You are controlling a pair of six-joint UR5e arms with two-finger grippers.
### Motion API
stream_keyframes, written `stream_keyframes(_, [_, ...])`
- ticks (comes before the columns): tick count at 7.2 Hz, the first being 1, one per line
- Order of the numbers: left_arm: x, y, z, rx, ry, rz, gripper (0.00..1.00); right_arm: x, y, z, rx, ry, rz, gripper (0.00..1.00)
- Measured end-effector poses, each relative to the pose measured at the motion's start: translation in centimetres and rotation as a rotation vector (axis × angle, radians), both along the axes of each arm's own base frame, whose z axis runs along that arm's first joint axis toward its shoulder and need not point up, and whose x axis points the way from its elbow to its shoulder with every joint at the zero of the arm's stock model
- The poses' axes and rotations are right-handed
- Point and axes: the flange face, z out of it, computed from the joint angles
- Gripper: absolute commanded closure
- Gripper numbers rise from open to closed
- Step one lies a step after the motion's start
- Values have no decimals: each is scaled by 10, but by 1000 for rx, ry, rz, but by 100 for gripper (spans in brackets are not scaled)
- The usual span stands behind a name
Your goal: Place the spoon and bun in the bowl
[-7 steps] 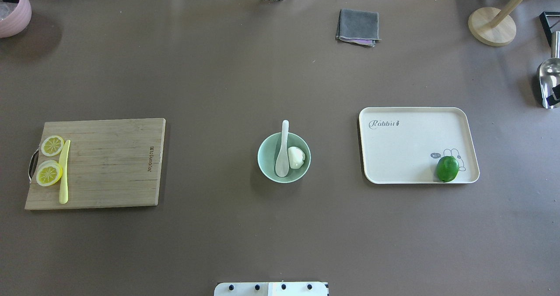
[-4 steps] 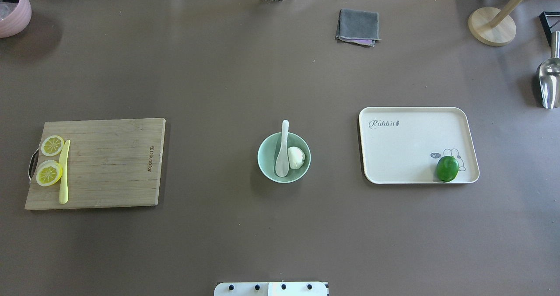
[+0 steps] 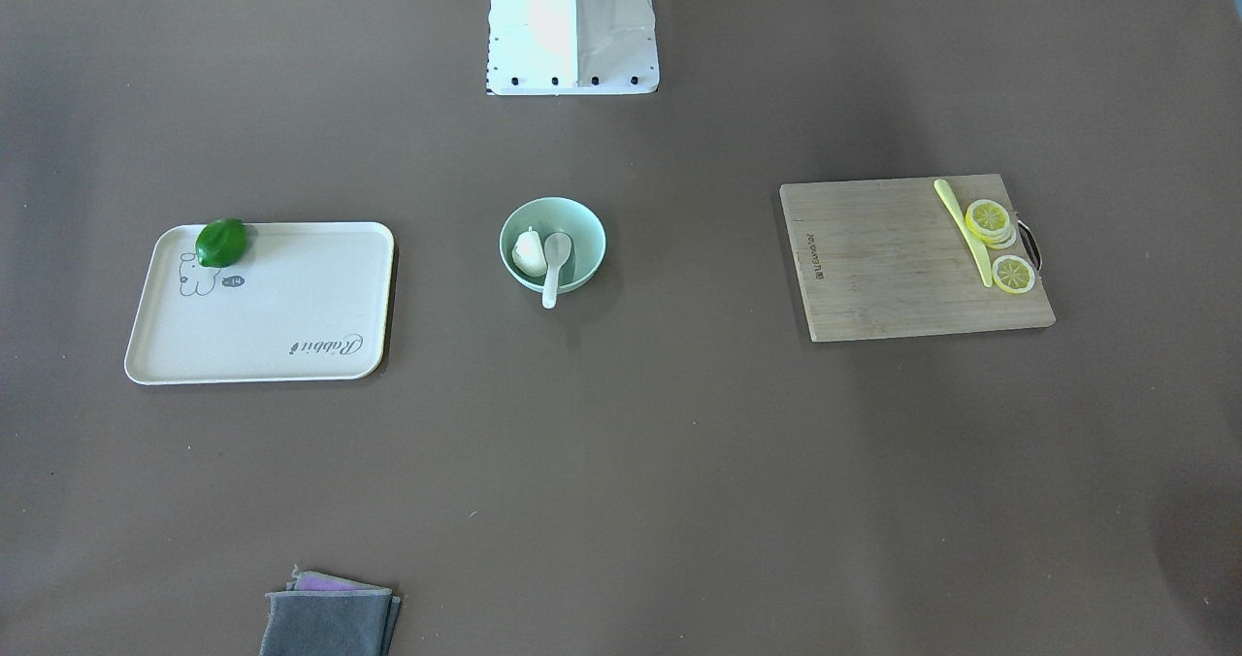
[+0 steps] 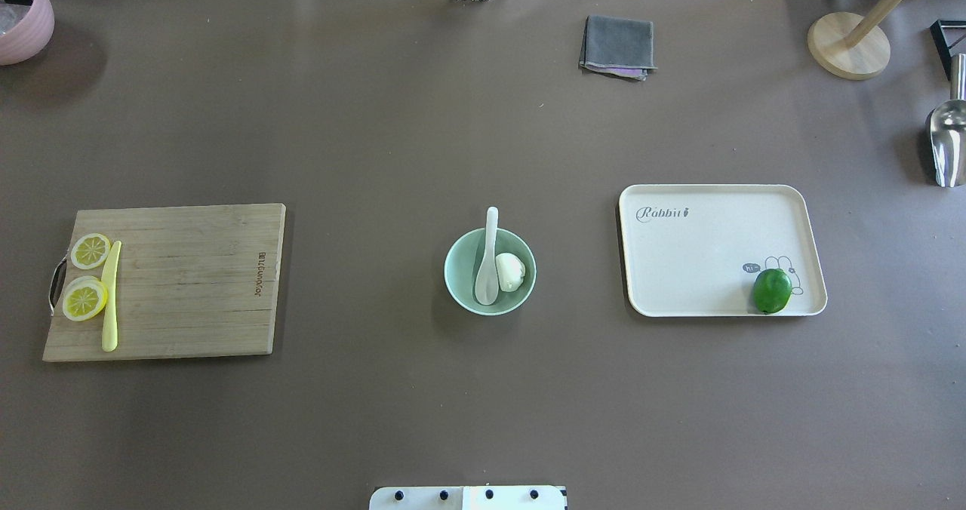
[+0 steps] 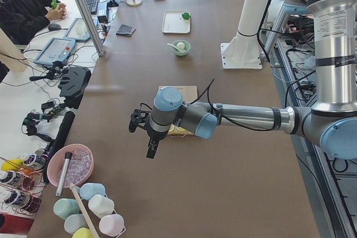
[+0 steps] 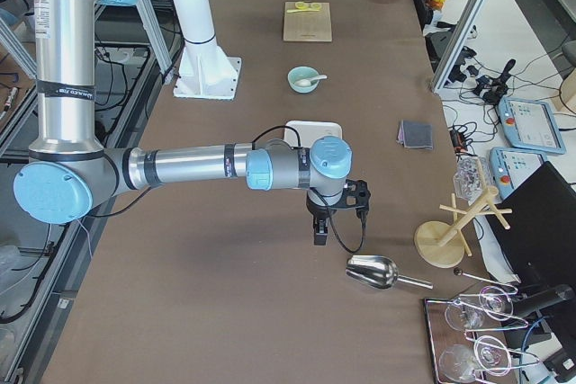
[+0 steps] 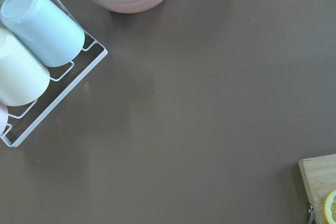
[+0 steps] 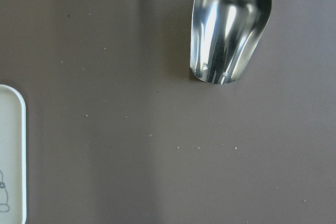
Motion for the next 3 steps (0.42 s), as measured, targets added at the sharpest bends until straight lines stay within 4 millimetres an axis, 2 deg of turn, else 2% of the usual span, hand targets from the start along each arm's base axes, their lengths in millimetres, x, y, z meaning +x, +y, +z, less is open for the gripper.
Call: stream_keyframes(3, [-2,-1,-1,-8,-4,-7,2,0,0,1,1,-2,1,0])
